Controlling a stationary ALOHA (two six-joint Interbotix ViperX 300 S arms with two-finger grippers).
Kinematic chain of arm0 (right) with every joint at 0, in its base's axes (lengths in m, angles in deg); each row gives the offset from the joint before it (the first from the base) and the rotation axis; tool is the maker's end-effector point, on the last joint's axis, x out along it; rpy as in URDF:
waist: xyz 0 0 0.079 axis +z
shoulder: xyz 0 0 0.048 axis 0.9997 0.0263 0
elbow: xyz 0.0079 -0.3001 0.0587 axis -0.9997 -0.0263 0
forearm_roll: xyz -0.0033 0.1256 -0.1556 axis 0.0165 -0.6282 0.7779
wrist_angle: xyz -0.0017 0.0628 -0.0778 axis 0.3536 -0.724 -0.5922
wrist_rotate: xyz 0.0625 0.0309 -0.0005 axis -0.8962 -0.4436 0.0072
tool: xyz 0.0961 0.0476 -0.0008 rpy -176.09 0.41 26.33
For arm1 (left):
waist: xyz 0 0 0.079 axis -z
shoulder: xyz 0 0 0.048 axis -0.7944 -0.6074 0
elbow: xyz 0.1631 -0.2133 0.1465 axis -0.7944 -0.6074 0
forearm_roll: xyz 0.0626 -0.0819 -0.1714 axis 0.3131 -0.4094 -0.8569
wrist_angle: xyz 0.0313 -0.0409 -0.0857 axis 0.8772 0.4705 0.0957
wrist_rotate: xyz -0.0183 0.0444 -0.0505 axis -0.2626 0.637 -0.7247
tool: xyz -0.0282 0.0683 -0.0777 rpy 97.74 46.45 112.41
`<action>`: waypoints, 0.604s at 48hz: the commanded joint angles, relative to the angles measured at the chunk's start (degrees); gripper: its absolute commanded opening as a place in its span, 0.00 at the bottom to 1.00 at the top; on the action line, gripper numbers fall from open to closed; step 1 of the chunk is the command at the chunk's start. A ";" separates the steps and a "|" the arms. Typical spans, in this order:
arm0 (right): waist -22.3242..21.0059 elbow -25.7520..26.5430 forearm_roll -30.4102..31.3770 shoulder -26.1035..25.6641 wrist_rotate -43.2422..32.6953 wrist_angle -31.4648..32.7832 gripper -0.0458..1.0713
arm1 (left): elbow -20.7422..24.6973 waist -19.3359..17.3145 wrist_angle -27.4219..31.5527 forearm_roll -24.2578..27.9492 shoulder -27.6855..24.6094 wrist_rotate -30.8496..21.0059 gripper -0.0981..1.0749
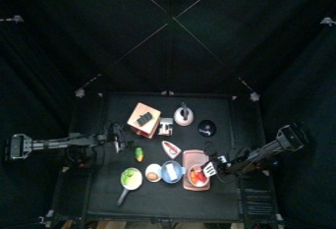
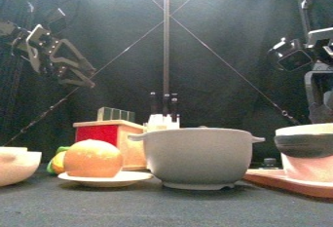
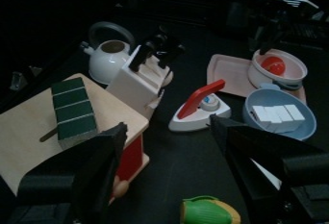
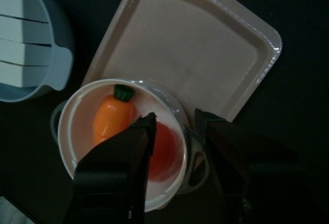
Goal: Grab pot
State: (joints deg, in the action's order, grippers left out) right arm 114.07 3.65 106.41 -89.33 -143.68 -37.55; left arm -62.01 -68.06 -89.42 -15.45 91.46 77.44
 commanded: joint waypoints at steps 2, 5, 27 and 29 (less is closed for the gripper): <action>-0.09 0.53 0.18 0.26 -0.09 -0.09 0.72 | 0.70 -0.18 -0.53 0.00 -0.09 0.00 0.95; -0.18 0.70 0.26 0.97 0.00 -0.18 0.72 | 0.70 -0.09 -0.53 0.00 -0.09 0.09 0.95; -0.35 0.97 0.09 5.71 -0.09 -1.49 0.71 | 0.70 -0.09 -0.53 0.00 -0.09 0.09 0.95; -0.35 0.97 0.09 5.80 -0.09 -1.49 0.71 | 0.62 -0.18 -0.53 0.00 -0.09 0.00 0.95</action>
State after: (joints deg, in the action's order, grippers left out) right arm 113.80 3.65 106.41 -83.18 -143.77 -38.95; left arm -62.10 -68.06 -89.42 -15.45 91.46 77.44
